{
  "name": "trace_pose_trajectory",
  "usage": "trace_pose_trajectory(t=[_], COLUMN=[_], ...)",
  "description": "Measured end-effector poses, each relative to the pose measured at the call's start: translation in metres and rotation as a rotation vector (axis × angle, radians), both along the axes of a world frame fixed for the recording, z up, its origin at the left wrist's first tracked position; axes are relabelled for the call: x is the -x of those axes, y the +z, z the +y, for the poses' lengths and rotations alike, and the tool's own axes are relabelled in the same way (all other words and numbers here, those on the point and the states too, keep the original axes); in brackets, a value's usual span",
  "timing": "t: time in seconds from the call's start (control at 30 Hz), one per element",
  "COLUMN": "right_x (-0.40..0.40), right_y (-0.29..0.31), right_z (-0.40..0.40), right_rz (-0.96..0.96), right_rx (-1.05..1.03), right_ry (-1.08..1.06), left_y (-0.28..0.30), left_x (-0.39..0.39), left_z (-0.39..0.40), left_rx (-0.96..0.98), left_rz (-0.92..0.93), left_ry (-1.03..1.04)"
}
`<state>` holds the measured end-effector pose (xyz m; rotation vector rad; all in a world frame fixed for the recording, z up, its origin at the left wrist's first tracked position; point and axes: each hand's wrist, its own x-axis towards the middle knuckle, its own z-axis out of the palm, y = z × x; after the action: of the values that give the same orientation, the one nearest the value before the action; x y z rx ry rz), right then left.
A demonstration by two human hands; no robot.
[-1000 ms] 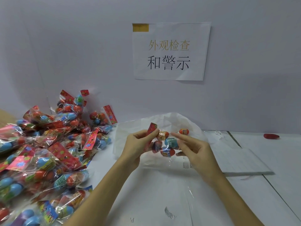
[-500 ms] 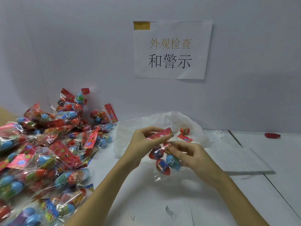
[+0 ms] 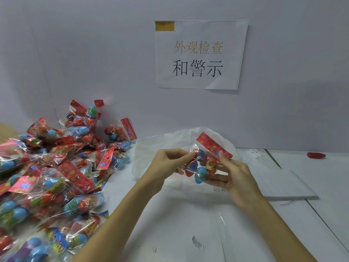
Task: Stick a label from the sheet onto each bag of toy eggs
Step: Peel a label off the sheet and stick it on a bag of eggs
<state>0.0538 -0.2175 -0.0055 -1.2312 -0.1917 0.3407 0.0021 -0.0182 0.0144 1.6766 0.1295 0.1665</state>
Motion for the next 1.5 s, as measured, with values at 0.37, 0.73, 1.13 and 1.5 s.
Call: trace_pose_trajectory(t=[0.37,0.73,1.13,1.5], right_x=[-0.001,-0.017,-0.033,-0.010], right_y=[-0.003,-0.012,-0.038,-0.028], right_z=[0.002,-0.016,-0.021,-0.001], right_rz=[-0.075,-0.589,-0.860,-0.859], right_rx=[0.012,0.630,1.266,0.765], right_ry=[-0.051,-0.263,0.008,-0.066], left_y=[-0.008,-0.016,-0.032,-0.047], left_x=[-0.001,-0.006,-0.006,-0.006], left_z=[-0.004,-0.005,-0.008,-0.020], left_rx=[0.282,-0.291,-0.810,-0.915], left_rz=[0.132,-0.271,-0.465,-0.455], left_ry=[0.024,0.317,0.381,0.188])
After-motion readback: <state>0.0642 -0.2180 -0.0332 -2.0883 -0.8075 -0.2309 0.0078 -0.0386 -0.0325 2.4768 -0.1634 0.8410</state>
